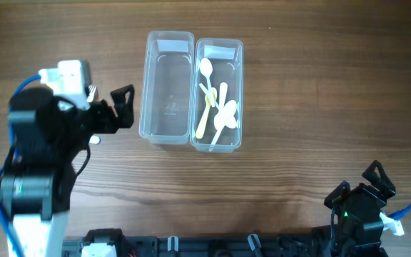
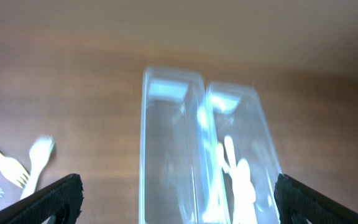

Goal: Pack container
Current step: 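Reach left gripper to the forks and grasp a white fork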

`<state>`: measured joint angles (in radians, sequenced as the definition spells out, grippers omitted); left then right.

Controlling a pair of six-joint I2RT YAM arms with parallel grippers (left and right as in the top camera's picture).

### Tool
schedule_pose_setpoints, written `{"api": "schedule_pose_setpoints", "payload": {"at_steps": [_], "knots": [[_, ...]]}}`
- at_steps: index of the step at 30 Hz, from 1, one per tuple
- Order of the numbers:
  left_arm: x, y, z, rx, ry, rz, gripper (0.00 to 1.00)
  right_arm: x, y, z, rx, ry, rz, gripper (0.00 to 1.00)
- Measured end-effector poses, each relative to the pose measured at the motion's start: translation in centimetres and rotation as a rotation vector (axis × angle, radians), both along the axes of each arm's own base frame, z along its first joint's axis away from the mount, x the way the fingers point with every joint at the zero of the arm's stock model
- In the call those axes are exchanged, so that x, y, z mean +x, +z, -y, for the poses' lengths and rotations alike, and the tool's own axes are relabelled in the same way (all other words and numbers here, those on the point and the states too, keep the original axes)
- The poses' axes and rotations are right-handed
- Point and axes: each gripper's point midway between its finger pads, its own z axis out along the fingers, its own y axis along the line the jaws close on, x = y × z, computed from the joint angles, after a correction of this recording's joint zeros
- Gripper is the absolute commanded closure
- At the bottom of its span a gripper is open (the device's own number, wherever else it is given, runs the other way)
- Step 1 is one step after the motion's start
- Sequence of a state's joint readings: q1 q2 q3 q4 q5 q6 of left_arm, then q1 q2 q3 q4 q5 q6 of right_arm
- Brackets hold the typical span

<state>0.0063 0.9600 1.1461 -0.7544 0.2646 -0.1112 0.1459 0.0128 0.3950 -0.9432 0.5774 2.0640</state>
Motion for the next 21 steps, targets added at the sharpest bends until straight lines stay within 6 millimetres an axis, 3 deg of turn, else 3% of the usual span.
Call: {"api": "schedule_pose_setpoints", "payload": {"at_steps": [4,7,11,14,16,21], "knots": [[1.9,-6.5,-0.2,0.005,0.012,-0.248,0.0,0.0,0.0,0.0,0.0,0.0,0.0,0.0],[3.9,-11.6,-2.6,0.083,0.132,-0.403,0.0,0.0,0.0,0.0,0.0,0.0,0.0,0.0],[6.8,-16.6,-6.2,0.238,0.28,-0.489,0.07,0.0,0.0,0.0,0.0,0.0,-0.001,0.0],[8.2,-18.9,-7.4,0.284,0.329,-0.514,0.08,0.0,0.0,0.0,0.0,0.0,0.0,0.0],[8.5,-20.4,-8.2,0.296,0.348,-0.543,0.02,0.0,0.0,0.0,0.0,0.0,0.0,0.0],[9.3,-22.5,-12.6,0.28,0.459,-0.562,0.04,0.0,0.0,0.0,0.0,0.0,0.0,0.0]]}}
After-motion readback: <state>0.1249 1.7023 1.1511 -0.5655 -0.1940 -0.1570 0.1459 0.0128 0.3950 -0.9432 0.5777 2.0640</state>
